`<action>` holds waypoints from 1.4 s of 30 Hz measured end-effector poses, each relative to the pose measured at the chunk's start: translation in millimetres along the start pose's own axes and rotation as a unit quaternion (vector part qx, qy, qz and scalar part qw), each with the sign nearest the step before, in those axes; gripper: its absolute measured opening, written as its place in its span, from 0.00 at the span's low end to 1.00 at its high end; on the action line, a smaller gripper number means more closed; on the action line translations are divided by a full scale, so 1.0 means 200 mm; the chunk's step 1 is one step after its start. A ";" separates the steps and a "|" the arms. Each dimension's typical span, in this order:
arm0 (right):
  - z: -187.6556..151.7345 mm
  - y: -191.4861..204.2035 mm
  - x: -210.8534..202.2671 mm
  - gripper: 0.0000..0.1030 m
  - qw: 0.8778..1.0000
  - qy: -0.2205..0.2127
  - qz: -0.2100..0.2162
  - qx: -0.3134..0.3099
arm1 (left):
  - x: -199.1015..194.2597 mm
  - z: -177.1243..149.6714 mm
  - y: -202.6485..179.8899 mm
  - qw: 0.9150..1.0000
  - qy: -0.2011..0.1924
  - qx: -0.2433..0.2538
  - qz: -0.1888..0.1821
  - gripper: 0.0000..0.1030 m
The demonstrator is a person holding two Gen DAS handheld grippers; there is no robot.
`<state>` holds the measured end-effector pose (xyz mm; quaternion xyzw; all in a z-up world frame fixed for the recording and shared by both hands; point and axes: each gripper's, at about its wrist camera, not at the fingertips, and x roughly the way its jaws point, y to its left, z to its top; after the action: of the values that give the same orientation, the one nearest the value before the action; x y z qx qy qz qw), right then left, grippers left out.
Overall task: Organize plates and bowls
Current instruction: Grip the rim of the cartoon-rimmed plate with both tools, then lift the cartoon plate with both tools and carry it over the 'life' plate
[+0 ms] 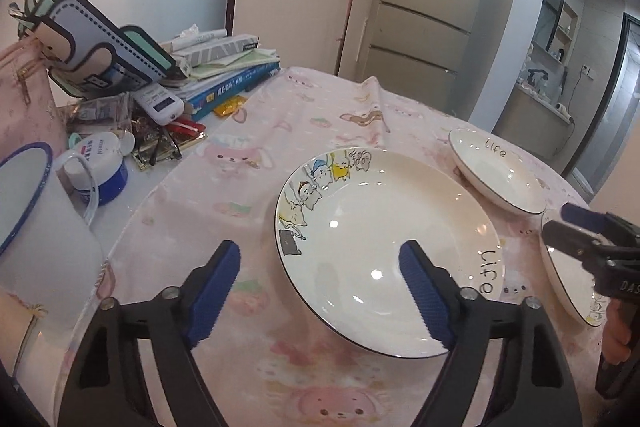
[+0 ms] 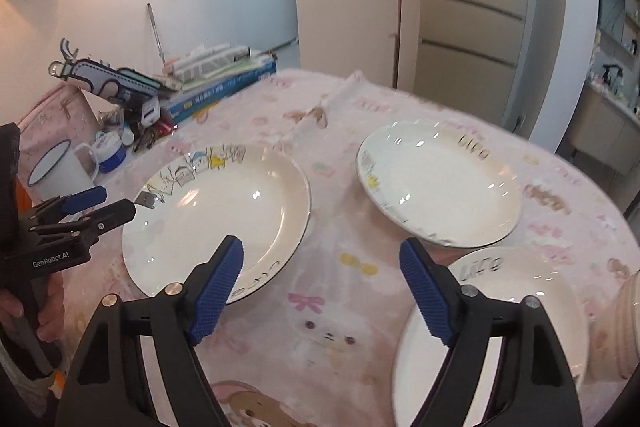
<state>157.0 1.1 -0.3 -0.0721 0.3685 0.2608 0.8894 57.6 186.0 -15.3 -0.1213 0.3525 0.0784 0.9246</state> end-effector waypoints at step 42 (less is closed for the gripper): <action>0.01 -0.03 0.21 0.21 0.990 0.046 0.109 0.075 | 0.06 0.03 -0.05 0.999 0.037 -0.014 -0.030 0.30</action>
<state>185.0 13.8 -28.3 0.0238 0.4334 0.3246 0.8404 73.2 178.5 -16.5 -0.1476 0.3812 0.0508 0.9112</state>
